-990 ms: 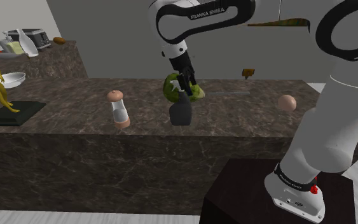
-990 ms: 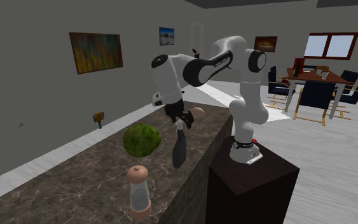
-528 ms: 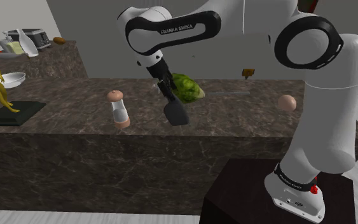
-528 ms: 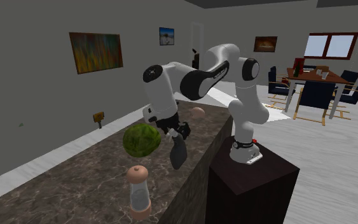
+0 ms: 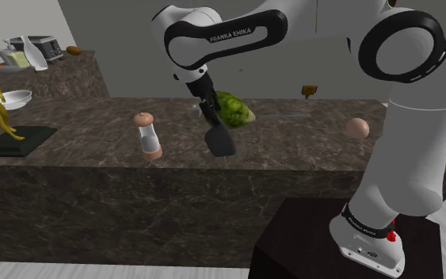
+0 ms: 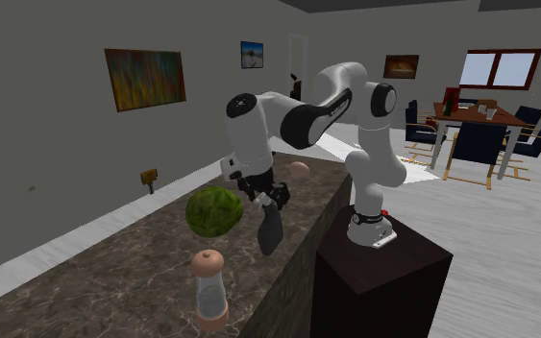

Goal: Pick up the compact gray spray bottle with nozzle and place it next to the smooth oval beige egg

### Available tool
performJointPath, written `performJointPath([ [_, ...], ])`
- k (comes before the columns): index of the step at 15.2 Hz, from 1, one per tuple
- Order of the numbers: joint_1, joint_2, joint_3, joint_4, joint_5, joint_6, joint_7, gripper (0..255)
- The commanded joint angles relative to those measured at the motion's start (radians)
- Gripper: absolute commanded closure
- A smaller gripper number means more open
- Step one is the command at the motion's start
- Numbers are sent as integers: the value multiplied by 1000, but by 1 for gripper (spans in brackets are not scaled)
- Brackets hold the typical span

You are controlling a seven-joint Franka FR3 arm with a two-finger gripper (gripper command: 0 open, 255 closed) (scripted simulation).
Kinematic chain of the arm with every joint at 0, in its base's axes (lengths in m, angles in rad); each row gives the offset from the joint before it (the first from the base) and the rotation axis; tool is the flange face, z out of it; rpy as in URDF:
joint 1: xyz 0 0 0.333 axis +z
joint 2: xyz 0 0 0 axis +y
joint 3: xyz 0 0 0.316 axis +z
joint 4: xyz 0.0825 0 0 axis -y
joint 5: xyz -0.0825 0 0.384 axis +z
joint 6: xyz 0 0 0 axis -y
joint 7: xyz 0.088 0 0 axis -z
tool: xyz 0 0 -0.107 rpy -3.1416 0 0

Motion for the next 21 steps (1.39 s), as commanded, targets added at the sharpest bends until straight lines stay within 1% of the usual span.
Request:
performJointPath([
  [1, -4, 78, -4, -61, 2, 9, -1, 0],
  [7, -2, 78, -6, -61, 3, 10, -2, 0],
  [8, -11, 62, -12, -76, 0, 12, -15, 255],
  [9, -10, 63, -11, -86, 0, 22, -10, 255],
  [10, -1, 104, -6, -7, -1, -18, -4, 255],
  [11, 1, 62, -3, -82, 5, 13, 8, 255],
  [12, -19, 12, -15, -133, 2, 20, -22, 255],
  [14, -16, 37, -13, -102, 1, 12, -19, 255],
  [15, -16, 39, -14, -114, 1, 24, -16, 255],
  [16, -11, 77, -11, -59, -1, 6, -10, 255],
  [17, -2, 78, -6, -61, 3, 10, -2, 255],
  [21, 0, 69, -6, -19, 3, -40, -11, 255],
])
